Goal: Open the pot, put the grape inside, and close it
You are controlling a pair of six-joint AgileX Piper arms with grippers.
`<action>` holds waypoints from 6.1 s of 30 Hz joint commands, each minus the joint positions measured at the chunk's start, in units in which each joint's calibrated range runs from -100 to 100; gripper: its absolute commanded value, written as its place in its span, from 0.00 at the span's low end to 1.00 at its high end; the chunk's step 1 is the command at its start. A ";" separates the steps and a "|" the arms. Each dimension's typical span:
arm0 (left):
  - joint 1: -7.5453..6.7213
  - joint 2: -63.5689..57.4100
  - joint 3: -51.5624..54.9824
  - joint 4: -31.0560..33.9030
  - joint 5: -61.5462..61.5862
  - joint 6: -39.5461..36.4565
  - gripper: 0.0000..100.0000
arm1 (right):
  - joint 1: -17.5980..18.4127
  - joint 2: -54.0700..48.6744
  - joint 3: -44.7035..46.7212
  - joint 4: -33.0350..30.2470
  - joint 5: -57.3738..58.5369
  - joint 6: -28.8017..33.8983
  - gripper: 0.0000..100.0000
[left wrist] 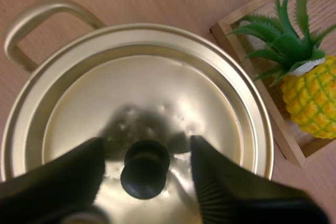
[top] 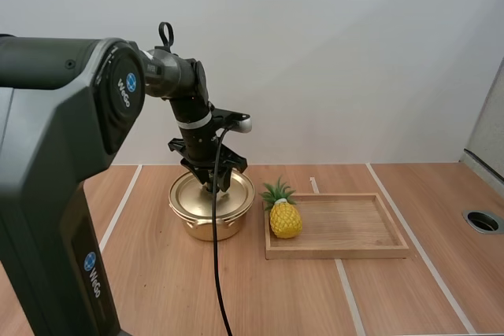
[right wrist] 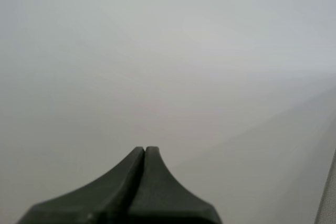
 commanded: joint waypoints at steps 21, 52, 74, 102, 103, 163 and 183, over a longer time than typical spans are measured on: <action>-0.13 -21.46 -18.39 0.20 7.36 -2.16 1.00 | -0.18 -0.34 -0.26 -0.08 -0.25 -0.05 0.00; -0.06 -56.79 -37.19 11.03 -1.78 -11.79 0.00 | -0.18 -0.57 -0.26 -0.08 -0.42 -0.05 0.00; 3.05 -86.11 -7.40 9.83 -29.26 -24.45 0.00 | -0.18 -17.11 -0.26 0.96 2.19 5.80 0.00; 5.79 -106.98 39.93 10.39 -57.22 -27.60 0.00 | 2.86 -36.37 36.50 -6.57 -15.05 11.06 0.00; 5.79 -107.60 41.46 10.52 -57.22 -27.48 0.00 | 3.02 -36.37 38.38 -7.56 -15.49 11.06 0.00; 6.15 -109.55 83.74 11.06 -57.17 -30.93 0.00 | 1.78 -36.37 75.36 -10.12 -4.88 15.89 0.00; 6.15 -109.55 83.74 11.06 -57.17 -30.93 0.00 | 1.78 -36.37 75.36 -10.12 -4.88 15.89 0.00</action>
